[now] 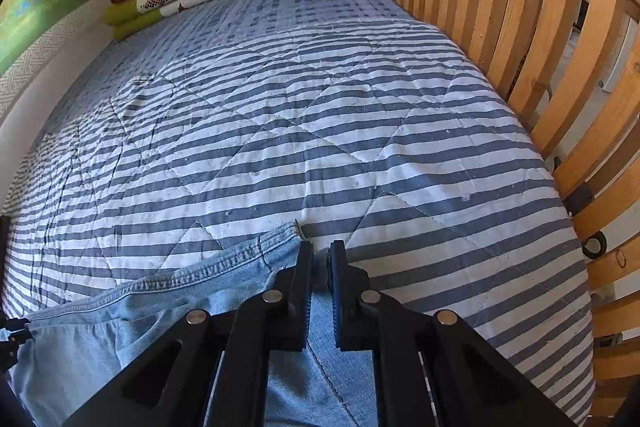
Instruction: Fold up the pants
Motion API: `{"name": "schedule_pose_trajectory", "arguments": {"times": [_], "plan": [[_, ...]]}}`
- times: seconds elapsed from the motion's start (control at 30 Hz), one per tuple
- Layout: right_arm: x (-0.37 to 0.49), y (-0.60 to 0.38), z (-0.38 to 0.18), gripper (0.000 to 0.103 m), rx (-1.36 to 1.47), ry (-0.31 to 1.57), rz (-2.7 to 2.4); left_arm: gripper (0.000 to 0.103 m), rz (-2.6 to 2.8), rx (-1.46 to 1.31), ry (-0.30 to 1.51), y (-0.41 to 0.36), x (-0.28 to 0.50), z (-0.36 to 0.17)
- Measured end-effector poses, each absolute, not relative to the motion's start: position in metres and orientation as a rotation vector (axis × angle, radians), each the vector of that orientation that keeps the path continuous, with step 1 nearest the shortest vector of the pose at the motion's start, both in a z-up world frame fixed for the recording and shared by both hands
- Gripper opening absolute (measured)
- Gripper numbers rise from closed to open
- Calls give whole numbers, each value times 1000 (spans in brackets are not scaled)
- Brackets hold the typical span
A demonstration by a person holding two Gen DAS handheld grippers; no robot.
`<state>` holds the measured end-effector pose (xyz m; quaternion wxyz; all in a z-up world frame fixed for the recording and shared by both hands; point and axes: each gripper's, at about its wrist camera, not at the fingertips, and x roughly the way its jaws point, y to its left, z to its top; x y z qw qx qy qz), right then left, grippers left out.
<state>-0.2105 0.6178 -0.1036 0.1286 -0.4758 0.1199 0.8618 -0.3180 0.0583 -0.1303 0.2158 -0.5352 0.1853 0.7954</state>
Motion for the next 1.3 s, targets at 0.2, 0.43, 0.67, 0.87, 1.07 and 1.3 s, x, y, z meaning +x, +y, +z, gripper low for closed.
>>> {"name": "schedule_pose_trajectory", "arguments": {"times": [0.2, 0.43, 0.67, 0.87, 1.07, 1.3], "plan": [[-198, 617, -81, 7, -1294, 338, 2532, 7, 2232, -1451, 487, 53, -309, -114], [-205, 614, -60, 6, -1205, 356, 2571, 6, 2273, -1456, 396, 30, -313, -94], [-248, 604, -110, 1, -1303, 255, 2474, 14, 2284, -1601, 411, 26, -331, -133], [-207, 624, -99, 21, -1336, 318, 2478, 48, 2367, -1550, 361, 16, -331, -116], [-87, 647, -91, 24, -1407, 491, 2369, 48, 2395, -1493, 290, 6, -292, -88], [-13, 639, -125, 24, -1477, 748, 2241, 48, 2316, -1484, 313, 30, -214, -78]]}}
